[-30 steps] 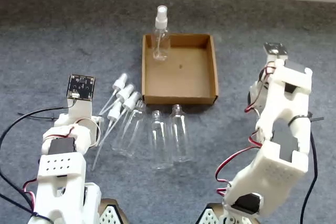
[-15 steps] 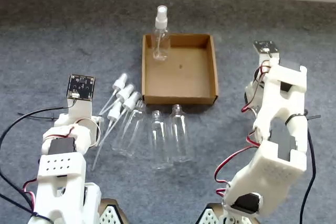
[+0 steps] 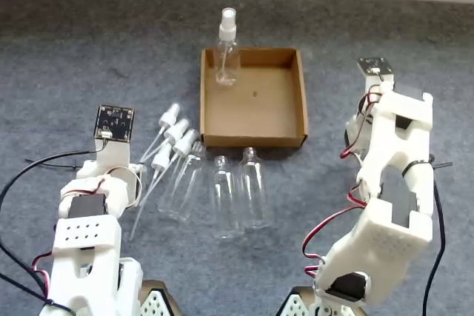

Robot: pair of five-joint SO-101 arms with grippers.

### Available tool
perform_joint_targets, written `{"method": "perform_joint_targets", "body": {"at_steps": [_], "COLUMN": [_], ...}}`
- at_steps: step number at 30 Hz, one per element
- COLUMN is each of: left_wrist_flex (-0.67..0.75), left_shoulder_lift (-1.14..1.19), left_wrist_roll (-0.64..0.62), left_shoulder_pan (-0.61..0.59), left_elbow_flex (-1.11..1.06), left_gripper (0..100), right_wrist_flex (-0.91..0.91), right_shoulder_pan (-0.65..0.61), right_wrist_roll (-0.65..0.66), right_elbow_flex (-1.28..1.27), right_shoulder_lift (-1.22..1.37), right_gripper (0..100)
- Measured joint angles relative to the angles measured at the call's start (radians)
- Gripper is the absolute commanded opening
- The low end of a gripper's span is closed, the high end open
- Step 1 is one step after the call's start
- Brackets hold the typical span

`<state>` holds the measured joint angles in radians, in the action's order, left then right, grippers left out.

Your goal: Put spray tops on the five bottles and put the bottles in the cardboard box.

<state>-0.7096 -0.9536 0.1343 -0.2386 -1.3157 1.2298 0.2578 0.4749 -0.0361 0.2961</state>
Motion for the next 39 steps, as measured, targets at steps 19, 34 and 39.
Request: {"method": "perform_joint_targets", "body": {"at_steps": [19,34,39], "left_wrist_flex": [0.000,0.000,0.000], "left_shoulder_lift": [0.000,0.000,0.000], "left_wrist_roll": [0.000,0.000,0.000], "left_shoulder_pan": [0.000,0.000,0.000], "left_elbow_flex": [0.000,0.000,0.000], "left_gripper": [16,16,16], "right_wrist_flex": [0.054,0.054,0.121], "right_shoulder_pan": [0.000,0.000,0.000], "right_wrist_roll": [0.006,0.006,0.006], "right_elbow_flex": [0.000,0.000,0.038], "right_shoulder_lift": [0.002,0.040,0.040], "right_gripper": [22.2,2.4,0.6]}}
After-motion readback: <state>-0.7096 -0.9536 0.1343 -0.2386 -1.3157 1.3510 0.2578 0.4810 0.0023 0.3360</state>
